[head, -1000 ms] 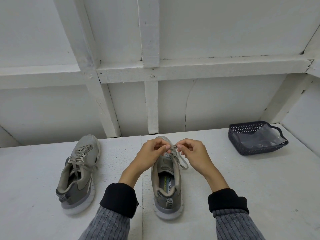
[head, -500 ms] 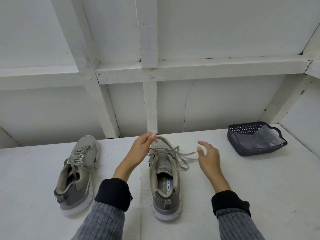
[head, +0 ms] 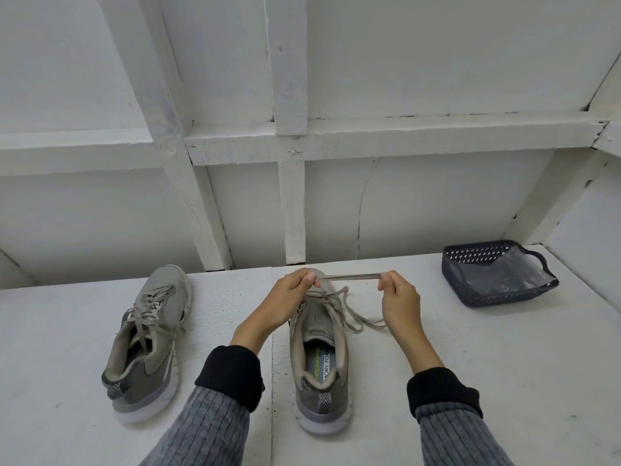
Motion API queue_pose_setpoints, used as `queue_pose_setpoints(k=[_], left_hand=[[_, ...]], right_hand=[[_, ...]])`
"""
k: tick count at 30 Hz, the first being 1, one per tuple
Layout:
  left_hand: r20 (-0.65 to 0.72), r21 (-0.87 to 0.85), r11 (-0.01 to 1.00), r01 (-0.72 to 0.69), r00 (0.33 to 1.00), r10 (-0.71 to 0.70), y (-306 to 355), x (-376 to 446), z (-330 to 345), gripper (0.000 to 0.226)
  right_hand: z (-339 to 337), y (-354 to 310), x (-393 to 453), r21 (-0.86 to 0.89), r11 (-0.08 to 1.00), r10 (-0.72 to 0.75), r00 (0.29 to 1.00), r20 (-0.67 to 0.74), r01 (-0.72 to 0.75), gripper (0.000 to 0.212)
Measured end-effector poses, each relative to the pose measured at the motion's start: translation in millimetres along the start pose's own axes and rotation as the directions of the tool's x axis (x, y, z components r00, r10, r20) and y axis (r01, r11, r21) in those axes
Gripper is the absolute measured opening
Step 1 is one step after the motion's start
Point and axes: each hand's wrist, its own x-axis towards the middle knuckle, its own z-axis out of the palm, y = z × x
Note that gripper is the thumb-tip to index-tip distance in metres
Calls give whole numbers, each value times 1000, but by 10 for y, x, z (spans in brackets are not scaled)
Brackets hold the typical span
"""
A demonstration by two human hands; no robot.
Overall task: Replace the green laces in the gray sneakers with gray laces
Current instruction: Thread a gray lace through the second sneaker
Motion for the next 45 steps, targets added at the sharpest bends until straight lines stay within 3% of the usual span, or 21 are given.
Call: queue_pose_setpoints(k=[3, 5, 9, 12, 20, 26, 34, 41, 45], left_hand=[[-40, -20, 1000, 10, 999, -11, 4, 26, 78, 30], [-65, -29, 1000, 0, 998, -2, 31, 47, 117, 29], [-90, -16, 999, -49, 995, 47, 45, 93, 161, 26], [-102, -45, 996, -76, 992, 71, 6, 107, 163, 26], [-141, -173, 984, -47, 990, 23, -253, 56, 144, 27], [-157, -115, 993, -14, 988, -4, -541, 12, 215, 22], [-241, -169, 986, 2, 969, -43, -583, -4, 276, 21], [-396, -179, 984, 4, 915, -76, -551, 32, 306, 20], [-286, -197, 980, 20, 955, -77, -523, 23, 246, 19]], right_hand=[[25, 44, -1, -175, 981, 86, 996, 29, -79, 31], [52, -1, -12, -258, 965, 77, 993, 93, -51, 25], [148, -277, -72, 27, 998, -60, 941, 334, 54, 34], [215, -398, -93, 48, 998, -53, 873, 485, 34, 36], [144, -505, 1, 190, 978, -154, 924, 350, 91, 31], [145, -718, 8, 174, 971, -215, 911, 351, 162, 29], [-227, -1200, 43, 472, 856, -314, 938, 148, 212, 26], [-228, -1163, 59, 437, 874, -298, 945, 138, 212, 26], [-248, -1132, 89, 390, 884, -329, 935, 132, 256, 28]])
